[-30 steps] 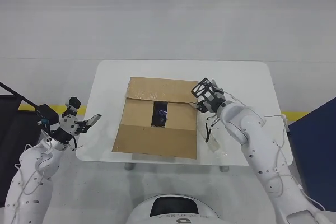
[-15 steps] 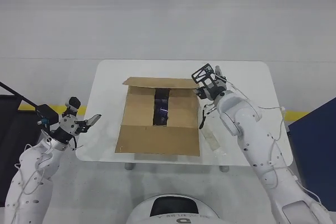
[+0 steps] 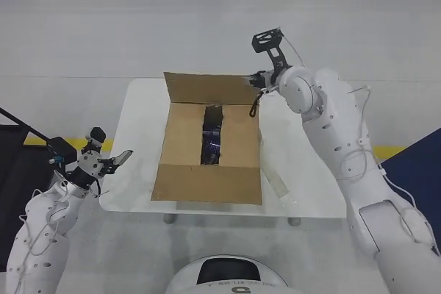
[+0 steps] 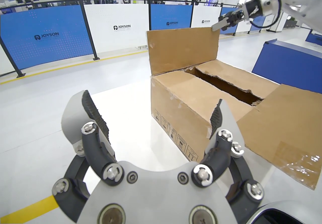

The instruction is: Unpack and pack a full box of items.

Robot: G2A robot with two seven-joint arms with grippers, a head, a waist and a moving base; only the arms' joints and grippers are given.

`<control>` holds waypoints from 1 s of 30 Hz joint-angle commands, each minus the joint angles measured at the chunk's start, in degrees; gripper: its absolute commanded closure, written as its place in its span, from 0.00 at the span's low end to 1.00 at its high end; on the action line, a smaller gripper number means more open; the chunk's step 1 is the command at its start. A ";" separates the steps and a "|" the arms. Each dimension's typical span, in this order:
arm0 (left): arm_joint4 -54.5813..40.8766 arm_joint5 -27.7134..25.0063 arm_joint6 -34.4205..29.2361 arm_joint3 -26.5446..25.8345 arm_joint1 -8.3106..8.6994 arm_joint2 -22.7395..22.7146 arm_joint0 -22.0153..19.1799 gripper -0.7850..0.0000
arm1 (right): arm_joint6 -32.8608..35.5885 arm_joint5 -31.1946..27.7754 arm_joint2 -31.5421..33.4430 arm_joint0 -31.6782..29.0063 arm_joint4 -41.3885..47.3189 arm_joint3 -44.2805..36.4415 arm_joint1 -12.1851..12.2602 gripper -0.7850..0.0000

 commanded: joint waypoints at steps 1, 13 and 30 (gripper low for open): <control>0.00 0.00 0.00 0.00 0.00 0.00 0.00 0.00 | 2.24 0.22 -2.89 4.14 0.82 7.74 -1.30 0.00; 0.00 0.00 0.00 0.00 0.00 0.00 0.00 0.00 | -2.35 1.60 -8.60 10.24 3.55 16.30 -5.53 0.00; 0.00 0.00 0.00 0.00 0.00 0.00 0.00 0.00 | -7.59 6.66 -4.30 6.78 8.35 19.43 -5.21 0.00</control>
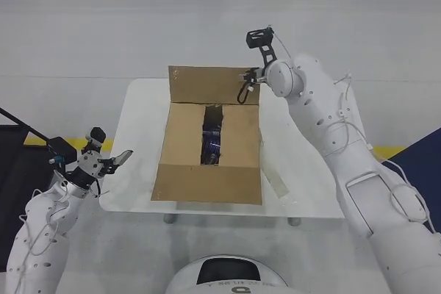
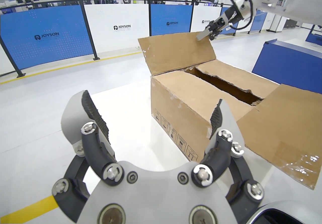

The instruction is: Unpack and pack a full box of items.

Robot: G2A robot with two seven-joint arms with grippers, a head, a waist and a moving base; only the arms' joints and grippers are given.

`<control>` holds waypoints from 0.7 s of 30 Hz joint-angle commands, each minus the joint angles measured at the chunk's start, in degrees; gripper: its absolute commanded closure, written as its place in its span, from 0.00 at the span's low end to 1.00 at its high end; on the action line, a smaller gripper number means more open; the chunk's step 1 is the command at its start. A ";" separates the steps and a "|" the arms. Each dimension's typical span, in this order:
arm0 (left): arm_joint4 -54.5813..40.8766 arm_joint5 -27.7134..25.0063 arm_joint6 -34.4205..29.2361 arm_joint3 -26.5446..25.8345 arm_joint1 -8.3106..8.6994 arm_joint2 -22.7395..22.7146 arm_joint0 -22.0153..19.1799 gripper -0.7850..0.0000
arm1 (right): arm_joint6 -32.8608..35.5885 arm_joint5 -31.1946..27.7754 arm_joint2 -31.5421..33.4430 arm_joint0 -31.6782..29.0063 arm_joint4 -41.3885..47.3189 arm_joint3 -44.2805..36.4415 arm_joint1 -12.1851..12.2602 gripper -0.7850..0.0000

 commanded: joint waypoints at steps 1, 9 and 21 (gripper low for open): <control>0.00 0.00 0.00 0.00 0.00 0.00 0.00 0.00 | 0.31 -0.56 1.03 -0.11 4.35 3.26 -0.07 0.00; 0.00 0.00 0.00 0.00 0.00 0.00 0.00 0.00 | 0.16 -1.87 -2.90 1.12 4.66 10.38 -2.39 0.00; 5.44 6.75 -0.68 -8.77 -0.09 -0.03 1.28 0.00 | -17.79 -31.71 16.63 -17.12 6.97 -7.29 6.14 0.00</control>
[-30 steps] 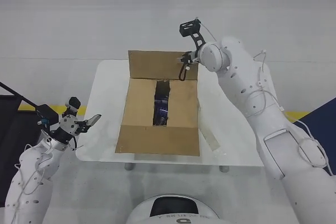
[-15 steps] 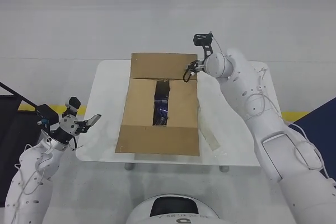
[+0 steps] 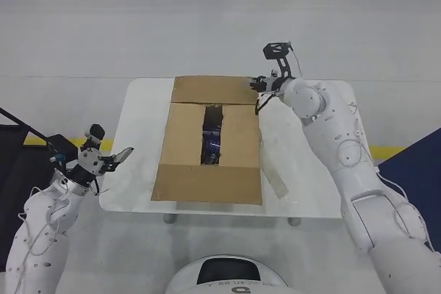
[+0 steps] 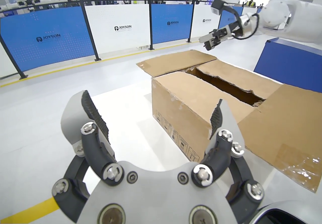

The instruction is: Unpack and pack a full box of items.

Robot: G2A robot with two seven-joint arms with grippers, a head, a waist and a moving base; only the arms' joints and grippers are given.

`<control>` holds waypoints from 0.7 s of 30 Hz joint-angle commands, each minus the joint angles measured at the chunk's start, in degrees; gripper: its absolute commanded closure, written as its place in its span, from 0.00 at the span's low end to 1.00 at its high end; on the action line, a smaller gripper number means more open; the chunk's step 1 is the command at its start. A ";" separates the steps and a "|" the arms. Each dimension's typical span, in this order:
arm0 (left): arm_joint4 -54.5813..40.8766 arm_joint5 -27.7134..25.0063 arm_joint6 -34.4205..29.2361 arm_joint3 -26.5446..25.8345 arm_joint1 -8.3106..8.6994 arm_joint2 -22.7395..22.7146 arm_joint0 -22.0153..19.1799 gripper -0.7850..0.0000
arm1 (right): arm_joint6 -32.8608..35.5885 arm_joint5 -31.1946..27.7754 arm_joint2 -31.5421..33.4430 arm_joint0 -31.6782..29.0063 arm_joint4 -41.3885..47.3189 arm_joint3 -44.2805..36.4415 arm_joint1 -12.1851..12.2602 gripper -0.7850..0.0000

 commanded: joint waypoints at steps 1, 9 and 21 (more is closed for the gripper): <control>3.57 3.11 0.02 -5.75 -0.05 0.24 1.33 0.00 | -1.02 -5.53 4.98 -6.89 -1.11 -6.76 1.98 0.00; 17.57 13.96 -12.69 -19.61 -0.57 8.73 -0.47 0.00 | 0.48 -7.44 15.21 -24.92 -5.17 -25.07 5.60 0.00; 35.46 21.00 -34.40 -15.29 -2.58 29.38 -13.81 0.00 | 5.57 -4.59 15.79 -31.11 -6.73 -30.50 6.64 0.00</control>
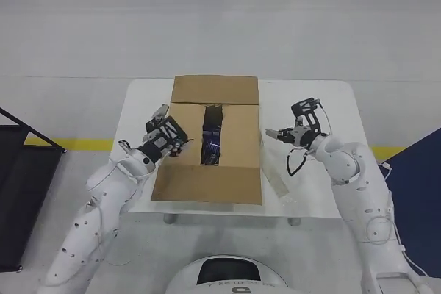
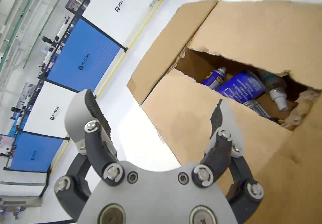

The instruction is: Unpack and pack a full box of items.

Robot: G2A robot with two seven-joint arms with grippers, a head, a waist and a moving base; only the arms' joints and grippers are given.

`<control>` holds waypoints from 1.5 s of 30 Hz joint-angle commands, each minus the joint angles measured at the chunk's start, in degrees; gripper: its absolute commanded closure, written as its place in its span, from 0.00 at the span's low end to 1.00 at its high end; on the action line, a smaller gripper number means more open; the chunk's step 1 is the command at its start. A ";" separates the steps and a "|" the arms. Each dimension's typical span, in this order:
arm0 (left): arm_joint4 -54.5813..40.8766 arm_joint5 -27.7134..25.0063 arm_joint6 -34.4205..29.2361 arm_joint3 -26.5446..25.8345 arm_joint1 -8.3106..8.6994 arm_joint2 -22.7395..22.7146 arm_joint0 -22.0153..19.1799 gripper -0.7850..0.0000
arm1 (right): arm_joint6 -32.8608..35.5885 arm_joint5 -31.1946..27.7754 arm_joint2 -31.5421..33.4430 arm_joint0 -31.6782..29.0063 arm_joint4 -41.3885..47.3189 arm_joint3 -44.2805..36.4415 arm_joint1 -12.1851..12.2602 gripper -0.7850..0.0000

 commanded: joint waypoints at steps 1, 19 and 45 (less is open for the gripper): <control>0.68 0.27 -1.34 1.69 -0.37 2.44 -1.71 0.00 | -0.03 -0.24 -0.56 -0.11 -0.18 -0.28 0.04 0.00; -0.70 1.55 -3.39 14.96 -4.20 17.03 -13.34 0.00 | 1.97 1.33 -5.87 0.02 -2.44 -3.07 0.17 0.00; -2.36 16.14 17.86 12.61 -7.40 24.89 -10.44 0.00 | -28.00 -32.35 14.45 -20.99 10.06 -1.48 3.76 0.00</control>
